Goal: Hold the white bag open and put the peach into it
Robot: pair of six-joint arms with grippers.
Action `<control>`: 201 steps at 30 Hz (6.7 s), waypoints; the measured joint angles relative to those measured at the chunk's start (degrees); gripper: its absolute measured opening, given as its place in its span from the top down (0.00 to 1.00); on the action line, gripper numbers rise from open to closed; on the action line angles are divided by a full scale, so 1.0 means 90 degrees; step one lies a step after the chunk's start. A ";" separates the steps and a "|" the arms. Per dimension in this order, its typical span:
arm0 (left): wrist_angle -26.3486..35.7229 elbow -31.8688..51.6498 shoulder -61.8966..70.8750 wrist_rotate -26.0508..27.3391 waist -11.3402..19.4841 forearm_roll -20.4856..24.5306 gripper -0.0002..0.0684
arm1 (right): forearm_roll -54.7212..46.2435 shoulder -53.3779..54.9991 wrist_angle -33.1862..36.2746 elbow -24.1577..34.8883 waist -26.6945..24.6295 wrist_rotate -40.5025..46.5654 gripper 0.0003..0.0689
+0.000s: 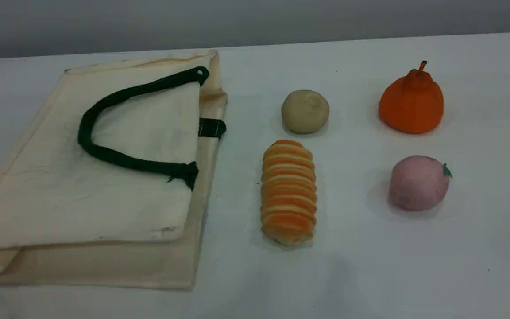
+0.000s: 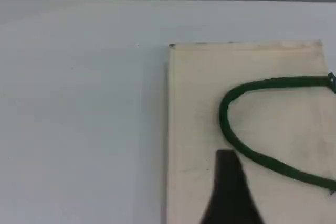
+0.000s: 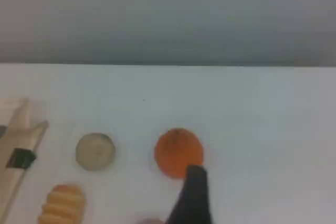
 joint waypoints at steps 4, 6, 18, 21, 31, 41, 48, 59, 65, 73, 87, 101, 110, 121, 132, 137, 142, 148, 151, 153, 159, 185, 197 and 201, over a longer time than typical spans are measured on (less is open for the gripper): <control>-0.0031 0.0006 0.0072 -0.0153 0.0000 -0.0005 0.31 | 0.0197 -0.0006 -0.0080 0.0000 0.0000 0.0000 0.09; -0.0161 0.0006 0.0223 -0.0153 0.0000 -0.0005 0.31 | 0.0197 -0.0006 -0.0282 0.0000 0.0000 0.0000 0.11; -0.0690 -0.0575 0.2643 -0.0153 0.0000 -0.0026 0.30 | 0.0207 0.1365 -0.0580 -0.0732 0.0000 0.0019 0.18; -0.0690 -0.0850 0.3401 -0.0153 0.0000 -0.0026 0.30 | 0.0141 0.1965 -0.0625 -0.1013 0.0000 0.0019 0.18; -0.0861 -0.1707 0.5537 -0.0153 0.0000 -0.0067 0.30 | 0.0121 0.3736 -0.1102 -0.1415 0.0000 -0.0021 0.18; -0.0997 -0.2189 0.6851 -0.0028 -0.0283 -0.0207 0.30 | 0.0116 0.4187 -0.1095 -0.1457 0.0000 -0.0021 0.18; -0.1188 -0.2401 0.7400 -0.0021 -0.0556 -0.0191 0.30 | 0.0122 0.4176 -0.1049 -0.1457 0.0000 -0.0021 0.18; -0.1447 -0.2401 0.8017 -0.0027 -0.0556 -0.0329 0.30 | 0.0122 0.4176 -0.1048 -0.1457 0.0000 -0.0014 0.18; -0.1596 -0.2396 0.8205 0.0009 -0.0559 -0.0400 0.30 | 0.0127 0.4176 -0.1048 -0.1457 0.0000 -0.0014 0.18; -0.1671 -0.2396 0.8337 0.0023 -0.0644 -0.0577 0.30 | 0.0127 0.4176 -0.1048 -0.1457 0.0000 -0.0014 0.18; -0.1709 -0.2396 0.8332 0.0367 -0.0744 -0.0573 0.84 | 0.0139 0.4176 -0.1008 -0.1457 0.0000 -0.0014 0.19; 0.0874 -0.4240 0.8332 0.1932 -0.0744 -0.0530 0.86 | 0.0138 0.4176 -0.0933 -0.1457 0.0000 -0.0020 0.20; 0.2585 -0.6598 0.8107 0.2241 -0.0752 -0.0561 0.86 | 0.0132 0.4176 -0.0697 -0.1457 0.0000 -0.0020 0.20; 0.2578 -0.7205 0.7288 0.2772 -0.0812 -0.1286 0.86 | 0.0143 0.4176 -0.0199 -0.1457 0.0000 -0.0029 0.20; 0.2533 -0.7205 0.6874 0.3049 -0.1208 -0.1987 0.86 | 0.0143 0.4220 0.0179 -0.1457 0.0000 -0.0200 0.20; 0.2528 -0.7205 0.6815 0.3032 -0.1506 -0.1809 0.86 | 0.0094 0.4516 0.0366 -0.1457 0.0000 -0.0446 0.20; 0.2513 -0.7205 0.6770 0.2997 -0.1574 -0.1699 0.86 | 0.0152 0.5042 0.0563 -0.1457 0.0000 -0.0790 0.20; 0.2525 -0.7205 0.6770 0.2963 -0.1574 -0.1673 0.86 | 0.0467 0.5585 0.0759 -0.1457 0.0000 -0.0890 0.20; 0.2525 -0.7205 0.6770 0.2963 -0.1574 -0.1673 0.86 | 0.0808 0.5846 0.1103 -0.1457 0.0000 -0.1009 0.20; 0.2525 -0.7205 0.6770 0.2963 -0.1574 -0.1673 0.86 | 0.1077 0.6044 0.1309 -0.1457 0.0000 -0.1149 0.20; 0.2525 -0.7205 0.6776 0.2963 -0.1574 -0.1673 0.86 | 0.1850 0.6563 0.1315 -0.1457 0.0044 -0.1733 0.20; 0.2526 -0.7205 0.6776 0.2860 -0.1574 -0.1685 0.86 | 0.1964 0.8258 -0.0123 -0.1457 0.1031 -0.1835 0.20; 0.2526 -0.7205 0.6776 0.2859 -0.1574 -0.1685 0.86 | 0.2159 0.8497 -0.0207 -0.1457 0.1031 -0.1856 0.20; 0.2526 -0.7205 0.6776 0.2859 -0.1574 -0.1685 0.86 | 0.2228 0.8513 -0.0235 -0.1457 0.1031 -0.1856 0.20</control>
